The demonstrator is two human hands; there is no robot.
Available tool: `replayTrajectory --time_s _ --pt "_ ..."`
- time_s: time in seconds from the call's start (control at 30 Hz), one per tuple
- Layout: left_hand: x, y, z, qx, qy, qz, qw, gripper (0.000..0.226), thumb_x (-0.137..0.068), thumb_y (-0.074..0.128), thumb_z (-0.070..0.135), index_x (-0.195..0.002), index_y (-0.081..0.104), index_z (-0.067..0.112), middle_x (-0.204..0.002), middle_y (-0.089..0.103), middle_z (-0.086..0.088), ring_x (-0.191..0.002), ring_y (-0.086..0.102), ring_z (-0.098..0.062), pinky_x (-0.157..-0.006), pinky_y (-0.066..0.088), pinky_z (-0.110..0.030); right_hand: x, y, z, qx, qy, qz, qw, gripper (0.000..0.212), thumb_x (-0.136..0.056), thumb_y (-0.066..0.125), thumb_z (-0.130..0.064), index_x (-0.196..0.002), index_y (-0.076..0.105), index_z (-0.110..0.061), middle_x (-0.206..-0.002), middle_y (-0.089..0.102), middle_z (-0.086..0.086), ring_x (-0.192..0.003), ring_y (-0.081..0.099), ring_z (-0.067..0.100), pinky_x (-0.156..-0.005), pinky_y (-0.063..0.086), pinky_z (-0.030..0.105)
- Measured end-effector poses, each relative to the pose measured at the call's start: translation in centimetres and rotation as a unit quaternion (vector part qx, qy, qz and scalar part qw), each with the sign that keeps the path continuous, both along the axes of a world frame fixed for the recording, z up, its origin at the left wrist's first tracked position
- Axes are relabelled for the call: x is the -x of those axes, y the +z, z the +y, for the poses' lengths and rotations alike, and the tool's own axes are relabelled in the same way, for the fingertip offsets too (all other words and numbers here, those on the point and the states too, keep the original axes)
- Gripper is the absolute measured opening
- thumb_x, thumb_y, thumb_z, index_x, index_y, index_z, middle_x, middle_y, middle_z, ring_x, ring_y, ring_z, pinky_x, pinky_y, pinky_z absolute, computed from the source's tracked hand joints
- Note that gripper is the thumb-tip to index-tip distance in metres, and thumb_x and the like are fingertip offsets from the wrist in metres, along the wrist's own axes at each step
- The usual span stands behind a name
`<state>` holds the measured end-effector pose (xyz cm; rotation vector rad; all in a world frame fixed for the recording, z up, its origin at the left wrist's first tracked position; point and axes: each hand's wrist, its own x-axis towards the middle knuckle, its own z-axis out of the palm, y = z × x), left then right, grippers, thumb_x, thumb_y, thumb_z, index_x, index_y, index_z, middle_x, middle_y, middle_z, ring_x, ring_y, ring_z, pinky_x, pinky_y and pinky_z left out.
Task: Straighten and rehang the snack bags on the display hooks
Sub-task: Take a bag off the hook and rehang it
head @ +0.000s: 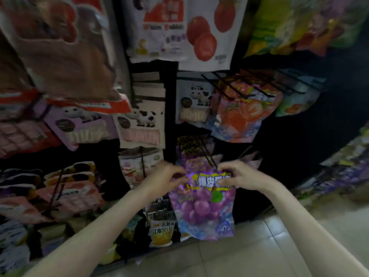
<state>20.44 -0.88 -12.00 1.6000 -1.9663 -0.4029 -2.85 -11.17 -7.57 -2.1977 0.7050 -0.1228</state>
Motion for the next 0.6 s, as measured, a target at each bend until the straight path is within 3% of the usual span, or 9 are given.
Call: replayTrajectory --time_s 0.13,0.2,0.27,0.37,0.43,0.53,0.6 --pt "4.0 -5.7 -3.0 -0.174 0.006 0.07 0.982 0.02 -0.092 0.057 0.019 -0.082 0.067 0.006 -0.059 0.048 0.012 -0.052 0.046 0.008 -0.051 0.027 -0.016 2.9 -6.6 -3.6 -0.028 -0.041 0.059 0.997 0.027 -0.085 0.068 -0.014 -0.064 0.052 -0.017 -0.057 0.037 -0.012 -0.051 0.038 -0.005 -0.051 0.024 0.017" --pt "5.0 -8.1 -5.1 -0.235 0.046 0.088 0.967 0.025 -0.095 0.053 0.02 -0.075 0.064 0.008 -0.057 0.042 0.013 -0.05 0.042 0.002 -0.049 0.024 -0.016 3.2 -9.8 -5.5 -0.043 -0.061 0.071 0.995 0.035 -0.085 0.068 -0.013 -0.06 0.046 -0.021 -0.055 0.034 -0.012 -0.049 0.038 -0.004 -0.05 0.023 0.018" --pt "5.8 -10.0 -7.1 -0.278 0.079 0.069 0.955 0.032 -0.096 0.05 0.022 -0.066 0.054 0.011 -0.053 0.037 0.006 -0.049 0.037 -0.008 -0.047 0.021 -0.02 2.9 -12.5 -7.4 -0.063 -0.097 0.088 0.989 0.029 -0.087 0.066 -0.017 -0.064 0.049 -0.02 -0.061 0.037 -0.01 -0.062 0.04 0.0 -0.052 0.026 0.018" --pt "6.1 -11.2 -9.7 -0.286 0.122 0.036 0.95 0.024 -0.096 0.048 0.022 -0.078 0.059 0.012 -0.059 0.046 0.0 -0.058 0.047 -0.016 -0.052 0.026 -0.024 1.9 -14.9 -9.5 -0.072 -0.157 0.106 0.979 0.011 -0.091 0.06 -0.026 -0.089 0.063 -0.016 -0.086 0.055 -0.003 -0.089 0.053 0.016 -0.062 0.037 0.018" --pt "5.8 -11.1 -10.9 -0.279 0.145 0.029 0.949 0.019 -0.097 0.047 0.023 -0.081 0.053 0.015 -0.07 0.051 -0.005 -0.065 0.049 -0.016 -0.056 0.028 -0.026 1.2 -15.1 -10.6 -0.045 -0.173 0.106 0.978 0.028 -0.094 0.056 -0.027 -0.115 0.062 -0.009 -0.111 0.061 0.006 -0.102 0.058 0.024 -0.075 0.043 0.029" --pt "5.2 -10.7 -12.2 -0.272 0.159 0.044 0.948 0.019 -0.099 0.045 0.025 -0.09 0.059 0.016 -0.064 0.051 -0.003 -0.055 0.046 -0.014 -0.049 0.028 -0.019 0.6 -14.5 -12.2 -0.032 -0.173 0.085 0.981 0.029 -0.095 0.053 -0.025 -0.119 0.06 -0.008 -0.116 0.061 0.012 -0.093 0.057 0.025 -0.072 0.046 0.035" --pt "5.1 -10.6 -13.0 -0.252 0.167 0.023 0.953 0.025 -0.098 0.044 0.027 -0.096 0.064 0.011 -0.067 0.057 -0.004 -0.058 0.052 -0.017 -0.052 0.032 -0.023 0.4 -14.3 -13.1 -0.027 -0.187 0.075 0.979 0.032 -0.095 0.054 -0.026 -0.121 0.059 -0.008 -0.121 0.059 0.011 -0.104 0.058 0.027 -0.081 0.05 0.039"
